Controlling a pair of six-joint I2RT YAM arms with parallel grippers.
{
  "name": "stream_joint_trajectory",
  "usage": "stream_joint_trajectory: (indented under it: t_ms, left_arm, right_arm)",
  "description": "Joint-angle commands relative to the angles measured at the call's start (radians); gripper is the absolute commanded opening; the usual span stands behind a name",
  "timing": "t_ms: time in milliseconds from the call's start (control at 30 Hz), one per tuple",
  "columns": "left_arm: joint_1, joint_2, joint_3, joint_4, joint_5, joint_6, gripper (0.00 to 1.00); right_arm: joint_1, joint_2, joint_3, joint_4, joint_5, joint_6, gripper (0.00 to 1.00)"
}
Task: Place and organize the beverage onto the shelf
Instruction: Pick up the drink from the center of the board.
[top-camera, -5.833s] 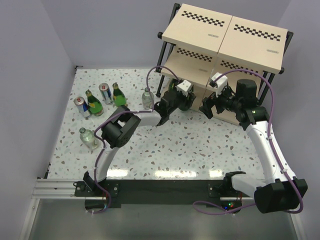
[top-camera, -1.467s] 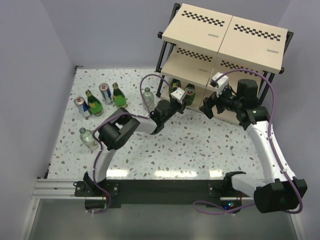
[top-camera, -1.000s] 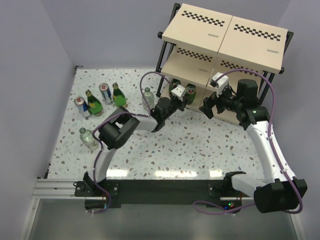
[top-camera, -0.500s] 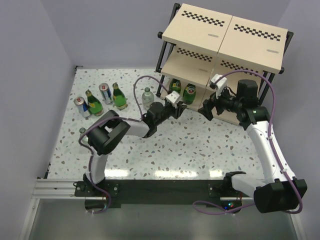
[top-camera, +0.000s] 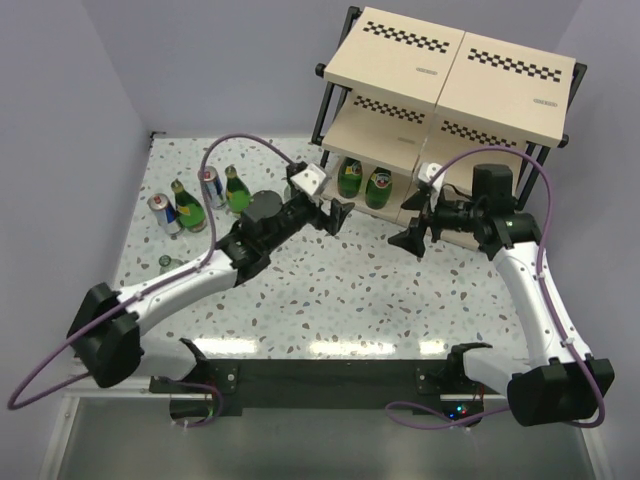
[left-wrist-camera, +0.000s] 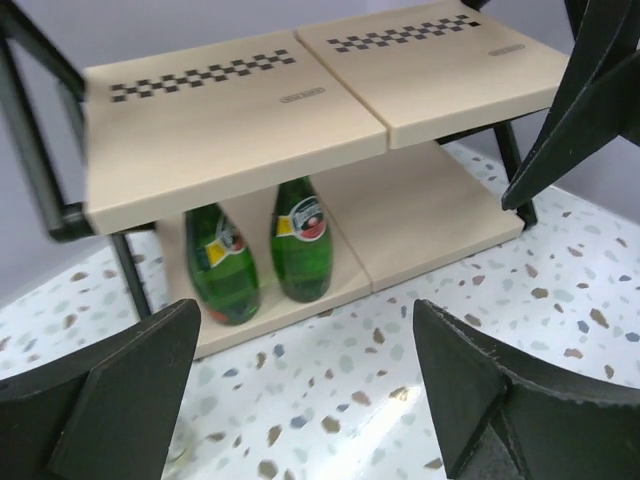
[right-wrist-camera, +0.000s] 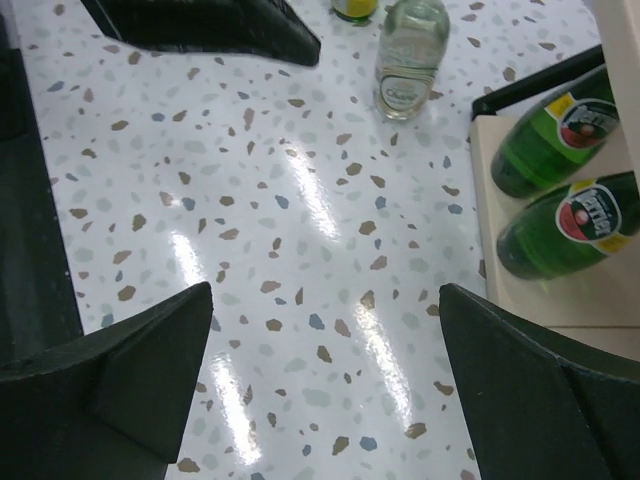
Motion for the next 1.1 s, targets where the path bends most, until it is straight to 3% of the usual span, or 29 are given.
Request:
stream_joint_trajectory:
  t_ms: [0, 100, 167, 333, 367, 633, 800, 1067]
  left_arm:
    - [0.006, -0.143, -0.028, -0.256, -0.121, 0.124, 0.93]
    - [0.006, -0.28, -0.08, -0.287, -0.233, 0.17, 0.95]
    - [0.006, -0.373, -0.131, -0.278, -0.322, 0.184, 0.97]
    - [0.008, -0.594, -0.279, -0.203, -0.388, 0.181, 0.98]
    - [0.008, -0.623, -0.29, -0.203, -0.397, 0.181, 0.99]
    - [0.008, -0.912, -0.353, -0.181, -0.555, 0.22, 1.0]
    - [0.008, -0.976, -0.389, -0.201, -0.6, 0.285, 1.0]
    - [0.094, -1.004, -0.415, -0.253, -0.552, 0.271, 1.0]
  right_arm:
    - [0.012, -0.001, 0.014, -0.027, -0.135, -0.034, 0.99]
    - [0.102, 0.025, 0.038, -0.059, -0.076, -0.047, 0.99]
    - [0.174, 0.065, 0.086, -0.083, 0.047, -0.064, 0.99]
    - [0.409, 0.215, 0.26, -0.149, 0.254, -0.057, 0.99]
    - [0.409, 0.215, 0.291, -0.149, 0.277, -0.046, 0.99]
    - [0.63, 0.549, 0.598, -0.093, 0.475, 0.114, 0.99]
    - [0.729, 0.758, 0.836, -0.038, 0.579, 0.242, 0.99]
    - [0.842, 1.06, 1.1, 0.203, 0.957, 0.552, 0.99]
